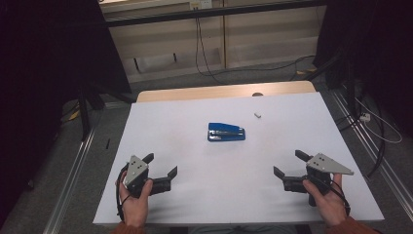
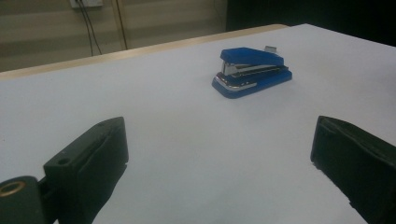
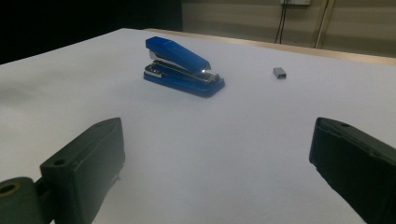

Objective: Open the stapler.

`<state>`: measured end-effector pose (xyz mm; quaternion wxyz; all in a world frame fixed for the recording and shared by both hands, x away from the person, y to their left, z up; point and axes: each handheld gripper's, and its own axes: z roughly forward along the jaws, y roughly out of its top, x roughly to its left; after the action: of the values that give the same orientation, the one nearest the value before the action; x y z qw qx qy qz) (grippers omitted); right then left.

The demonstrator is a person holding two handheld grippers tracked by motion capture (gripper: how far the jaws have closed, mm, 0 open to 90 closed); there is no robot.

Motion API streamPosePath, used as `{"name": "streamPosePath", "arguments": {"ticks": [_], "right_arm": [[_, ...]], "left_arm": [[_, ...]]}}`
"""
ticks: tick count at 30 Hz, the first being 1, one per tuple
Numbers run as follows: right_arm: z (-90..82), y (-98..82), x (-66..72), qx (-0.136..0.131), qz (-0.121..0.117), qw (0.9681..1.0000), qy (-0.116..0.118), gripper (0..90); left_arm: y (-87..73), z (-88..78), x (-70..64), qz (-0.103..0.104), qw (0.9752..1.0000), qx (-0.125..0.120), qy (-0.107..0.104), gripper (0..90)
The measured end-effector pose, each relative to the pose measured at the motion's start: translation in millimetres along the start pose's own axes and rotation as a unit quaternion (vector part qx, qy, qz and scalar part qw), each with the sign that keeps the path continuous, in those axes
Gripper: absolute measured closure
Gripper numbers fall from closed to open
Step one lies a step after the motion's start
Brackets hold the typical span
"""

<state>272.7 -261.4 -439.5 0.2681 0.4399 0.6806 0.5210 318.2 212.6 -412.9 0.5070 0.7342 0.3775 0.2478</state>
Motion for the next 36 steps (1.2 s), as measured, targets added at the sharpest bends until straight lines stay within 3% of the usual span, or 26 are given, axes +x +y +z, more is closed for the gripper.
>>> {"name": "streamPosePath", "arguments": {"ticks": [2, 3, 6, 11, 13, 15, 16, 20, 23, 27, 31, 33, 36], "right_arm": [[2.2, 0.6, 1.1, 0.001, -0.001, 1.0, 0.003, 3.4], [6.2, 0.9, 1.6, -0.001, -0.002, 1.0, 0.003, 3.5], [9.5, 1.0, 2.6, -0.002, 0.002, 1.0, 0.001, 3.1], [17.9, 2.4, 6.7, 0.003, -0.007, 0.9999, 0.01, 2.8], [23.1, 4.6, 12.0, 0.001, -0.022, 0.9997, 0.014, 1.9], [24.0, 4.7, 13.0, 0.001, -0.023, 0.9996, 0.016, 1.9], [28.3, 5.8, 16.1, 0.004, -0.026, 0.9992, 0.031, 1.6], [33.2, 10.0, 20.8, -0.003, -0.027, 0.9987, 0.044, 1.5], [38.4, 13.2, 24.2, -0.007, -0.032, 0.9982, 0.051, 2.1], [44.2, 15.5, 25.6, -0.006, -0.034, 0.9978, 0.058, 2.6], [53.0, 18.7, 27.1, -0.006, -0.037, 0.9976, 0.058, 3.4], [59.8, 22.9, 29.2, -0.008, -0.038, 0.9973, 0.062, 4.4], [66.0, 28.9, 30.1, -0.01, -0.037, 0.9969, 0.069, 6.5]], "left_arm": [[-0.2, 1.0, -0.6, -0.01, 0.9999, -0.001, 0.0, 4.0], [0.4, 1.5, 0.3, -0.015, 0.9998, 0.003, -0.015, 4.1], [0.8, 2.1, 0.7, -0.017, 0.9995, 0.003, -0.025, 4.1], [1.2, 5.0, 1.1, -0.021, 0.9995, 0.004, -0.025, 4.1], [0.9, 7.3, 0.6, -0.017, 0.9994, 0.009, -0.03, 4.1], [1.6, 8.0, 0.5, -0.012, 0.9993, 0.012, -0.032, 4.1], [2.3, 8.4, -1.4, -0.004, 0.9994, 0.008, -0.032, 4.1], [2.9, 9.2, -4.1, -0.003, 0.9992, 0.005, -0.04, 3.0], [4.1, 13.5, -6.8, -0.005, 0.9982, 0.01, -0.059, 3.2], [5.8, 18.7, -8.2, 0.001, 0.9982, 0.011, -0.058, 3.6], [8.7, 24.7, -8.9, 0.01, 0.9989, 0.015, -0.043, 5.8], [13.4, 31.1, -8.5, -0.003, 0.9974, 0.017, -0.07, 8.4], [16.6, 36.4, -10.8, -0.001, 0.9969, 0.022, -0.076, 6.6]]}}
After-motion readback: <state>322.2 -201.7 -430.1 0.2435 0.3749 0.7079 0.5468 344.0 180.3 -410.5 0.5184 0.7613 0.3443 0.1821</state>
